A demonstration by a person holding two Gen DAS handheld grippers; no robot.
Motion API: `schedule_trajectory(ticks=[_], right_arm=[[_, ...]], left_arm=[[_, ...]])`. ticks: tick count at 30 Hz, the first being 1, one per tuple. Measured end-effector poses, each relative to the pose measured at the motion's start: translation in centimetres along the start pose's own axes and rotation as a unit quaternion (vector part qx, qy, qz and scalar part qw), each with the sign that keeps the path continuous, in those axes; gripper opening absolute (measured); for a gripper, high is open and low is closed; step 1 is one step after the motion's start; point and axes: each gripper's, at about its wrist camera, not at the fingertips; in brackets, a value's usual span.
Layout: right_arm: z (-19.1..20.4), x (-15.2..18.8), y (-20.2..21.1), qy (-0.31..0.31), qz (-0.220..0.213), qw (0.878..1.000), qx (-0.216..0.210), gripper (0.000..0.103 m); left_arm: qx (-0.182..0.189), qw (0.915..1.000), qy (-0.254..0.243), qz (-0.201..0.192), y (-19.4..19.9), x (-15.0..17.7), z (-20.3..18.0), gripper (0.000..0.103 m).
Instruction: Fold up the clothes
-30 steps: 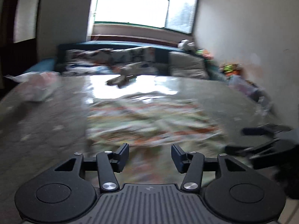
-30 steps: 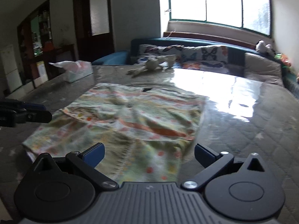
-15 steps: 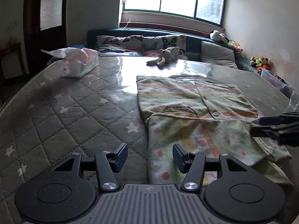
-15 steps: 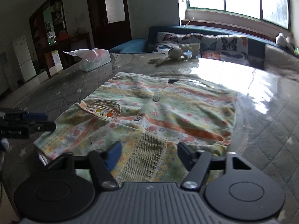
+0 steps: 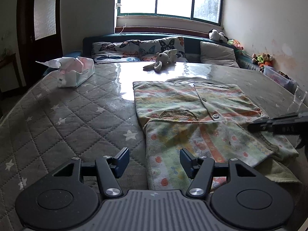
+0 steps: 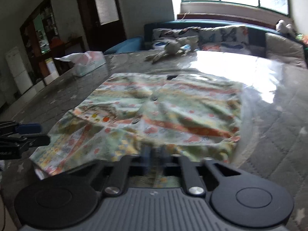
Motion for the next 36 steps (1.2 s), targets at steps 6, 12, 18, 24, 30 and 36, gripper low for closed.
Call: schedule_trajectory(ticks=[6, 12, 18, 24, 30, 36], right_arm=[[0.8, -0.7, 2.4, 0.027, -0.038, 0.999, 0.021, 0.003], [0.1, -0.3, 1.0, 0.021, -0.009, 0.999, 0.03, 0.012], [-0.5, 0.2, 1.9, 0.024, -0.024, 0.999, 0.024, 0.078], [-1.1, 0.6, 2.0, 0.036, -0.033, 0.998, 0.038, 0.079], [-1.6, 1.7, 1.0, 0.031, -0.022, 0.998, 0.043, 0.097], [-1.8, 2.5, 0.4, 0.025, -0.017, 0.999, 0.042, 0.103]], left_arm=[[0.0, 1.0, -0.008, -0.003, 0.1, -0.1, -0.2, 0.061], [-0.002, 0.9998, -0.018, -0.002, 0.0, 0.0, -0.4, 0.061], [-0.005, 0.9997, -0.025, -0.003, 0.1, 0.0, -0.5, 0.067], [-0.001, 0.9996, -0.027, -0.003, 0.0, 0.1, -0.8, 0.067], [0.0, 0.9996, -0.029, -0.002, 0.1, 0.2, -1.0, 0.068], [0.006, 0.9991, -0.042, -0.001, 0.2, 0.3, -1.3, 0.069]])
Point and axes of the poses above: each gripper's, at about its wrist camera, not at the fingertips, and y roughly against the way its jaws point, z to its left, x to its underside
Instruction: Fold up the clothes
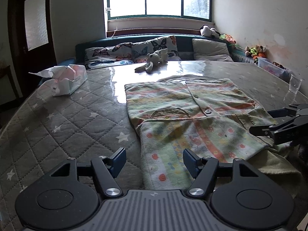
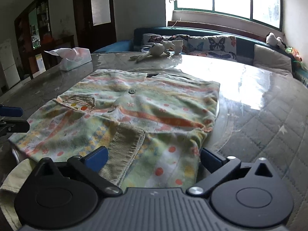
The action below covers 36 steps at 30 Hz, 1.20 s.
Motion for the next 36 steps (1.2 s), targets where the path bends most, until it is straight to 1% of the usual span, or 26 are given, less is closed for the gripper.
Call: schedule_trajectory(ticks=[8, 11, 15, 18, 22, 23, 24, 26, 27, 28, 32, 36], right_arm=[[-0.1, 0.2, 0.0, -0.003, -0.001, 1.0, -0.002, 0.103], [0.0, 0.1, 0.0, -0.001, 0.0, 1.0, -0.001, 0.103], [0.1, 0.1, -0.1, 0.0, 0.002, 1.0, 0.0, 0.103], [0.1, 0.0, -0.1, 0.004, 0.002, 1.0, 0.0, 0.103], [0.1, 0.0, 0.4, 0.013, -0.006, 1.0, 0.004, 0.103], [0.1, 0.0, 0.7, 0.019, -0.007, 1.0, 0.001, 0.103], [0.1, 0.0, 1.0, 0.026, -0.009, 1.0, -0.001, 0.1], [0.3, 0.0, 1.6, 0.046, -0.009, 0.999, 0.002, 0.099], [0.4, 0.1, 1.9, 0.056, -0.008, 0.998, 0.002, 0.093], [0.5, 0.1, 2.2, 0.063, -0.005, 0.998, 0.0, 0.091], [0.6, 0.4, 3.4, 0.083, 0.0, 0.996, -0.01, 0.09], [0.8, 0.6, 5.0, 0.099, -0.005, 0.994, -0.035, 0.083]], left_arm=[[0.016, 0.9989, -0.043, 0.004, 1.0, 0.7, -0.5, 0.069], [0.023, 0.9975, -0.068, 0.002, 1.7, 1.2, -0.9, 0.074], [0.031, 0.9957, -0.087, 0.002, 2.2, 1.8, -1.3, 0.074], [0.048, 0.9926, -0.112, -0.001, 2.5, 2.1, -1.9, 0.074], [0.068, 0.9852, -0.158, -0.003, 2.9, 2.7, -2.7, 0.074], [0.072, 0.9832, -0.168, -0.004, 3.0, 2.8, -2.8, 0.074], [0.077, 0.981, -0.178, -0.004, 3.0, 3.0, -3.0, 0.074], [0.09, 0.9755, -0.201, -0.005, 3.1, 3.3, -3.4, 0.074], [0.097, 0.9726, -0.211, -0.007, 3.1, 3.5, -3.7, 0.074], [0.103, 0.9696, -0.222, -0.009, 3.1, 3.7, -4.0, 0.074], [0.128, 0.9575, -0.258, -0.023, 3.1, 4.3, -5.5, 0.074], [0.144, 0.948, -0.281, -0.038, 2.5, 4.4, -6.9, 0.072]])
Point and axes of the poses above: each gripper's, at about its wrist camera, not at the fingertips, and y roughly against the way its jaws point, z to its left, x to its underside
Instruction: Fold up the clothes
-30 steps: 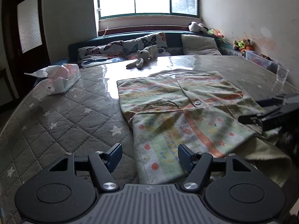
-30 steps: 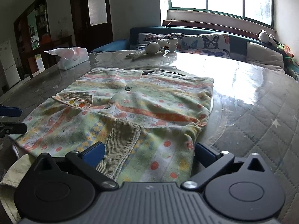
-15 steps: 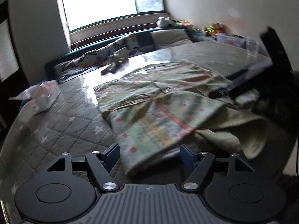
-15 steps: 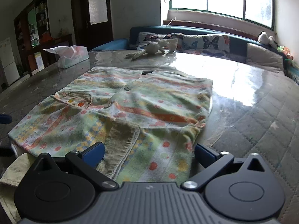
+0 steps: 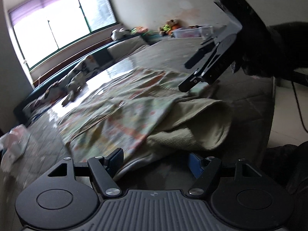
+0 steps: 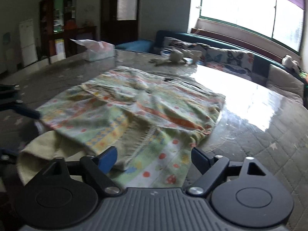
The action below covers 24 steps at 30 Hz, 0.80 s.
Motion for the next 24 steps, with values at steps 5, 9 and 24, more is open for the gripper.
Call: schedule_trajectory(ticks=[5, 9, 24], right_arm=[[0.7, 0.6, 1.8, 0.039, 0.001, 0.999, -0.024, 0.08], [1.4, 1.3, 2.6, 0.075, 0.014, 0.996, -0.043, 0.08], [5.2, 0.3, 1.2, 0.138, -0.025, 0.988, -0.065, 0.063]], left_arm=[[0.015, 0.9996, -0.008, -0.021, -0.8, -0.6, -0.2, 0.051], [0.025, 0.999, 0.002, -0.037, -1.1, -1.1, 0.2, 0.024], [0.026, 0.9878, 0.147, -0.044, -2.3, -3.8, 5.5, 0.007]])
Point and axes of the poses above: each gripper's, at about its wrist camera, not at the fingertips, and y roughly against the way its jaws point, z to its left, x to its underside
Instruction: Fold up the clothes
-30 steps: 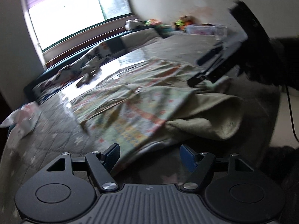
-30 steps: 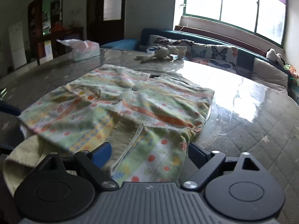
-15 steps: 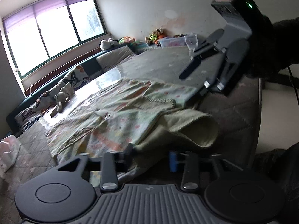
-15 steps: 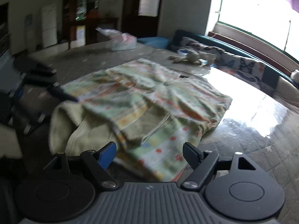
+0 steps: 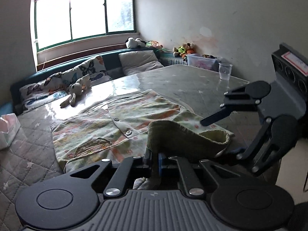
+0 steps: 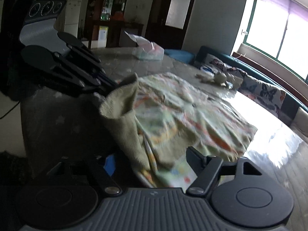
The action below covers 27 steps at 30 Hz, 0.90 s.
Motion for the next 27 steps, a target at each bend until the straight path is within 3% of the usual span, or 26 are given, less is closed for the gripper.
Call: schedule_trajectory(ticks=[1, 3, 6, 8, 10, 17, 19, 20, 21, 23, 27], right_arm=[[-0.1, -0.2, -0.3, -0.005, 0.0, 1.0, -0.004, 0.059], [-0.5, -0.7, -0.9, -0.022, 0.0, 1.0, -0.018, 0.041], [-1.2, -1.0, -1.1, -0.045, 0.001, 0.998, -0.034, 0.027], [-1.6, -1.3, -0.9, -0.057, -0.002, 0.998, -0.041, 0.021], [-1.7, -1.5, -0.8, -0.062, -0.006, 0.997, -0.039, 0.019], [-2.1, -2.1, -0.5, -0.074, -0.017, 0.996, -0.034, 0.014], [-2.1, -2.2, -0.4, -0.077, -0.023, 0.996, -0.03, 0.011], [-2.1, -2.2, -0.3, -0.077, -0.024, 0.996, -0.027, 0.01], [-2.0, -2.2, -0.3, -0.077, -0.024, 0.996, -0.026, 0.01], [-1.7, -2.2, -0.1, -0.075, -0.026, 0.997, -0.026, 0.009], [-1.3, -2.1, 0.8, -0.072, -0.033, 0.997, -0.026, 0.008]], left_arm=[[0.0, 1.0, 0.004, 0.001, -0.1, 0.0, 0.1, 0.007], [-0.002, 1.0, 0.006, 0.002, 0.1, 0.2, 0.2, 0.008], [-0.007, 1.0, 0.001, 0.003, 0.7, 0.8, 0.1, 0.014], [-0.01, 0.9999, -0.009, 0.004, 1.3, 1.4, 0.0, 0.029], [-0.02, 0.9994, -0.026, 0.006, 1.9, 2.1, -0.4, 0.048], [-0.067, 0.9925, -0.098, 0.027, 1.9, 4.5, -1.5, 0.05], [-0.084, 0.9899, -0.109, 0.033, 1.3, 4.9, -1.3, 0.047], [-0.089, 0.9895, -0.108, 0.036, 1.1, 5.0, -1.1, 0.03], [-0.094, 0.9892, -0.106, 0.038, 0.9, 5.0, -0.9, 0.02], [-0.098, 0.9896, -0.1, 0.035, 1.0, 4.9, -0.5, 0.008], [-0.093, 0.9913, -0.092, 0.011, 3.0, 4.4, -0.5, 0.005]])
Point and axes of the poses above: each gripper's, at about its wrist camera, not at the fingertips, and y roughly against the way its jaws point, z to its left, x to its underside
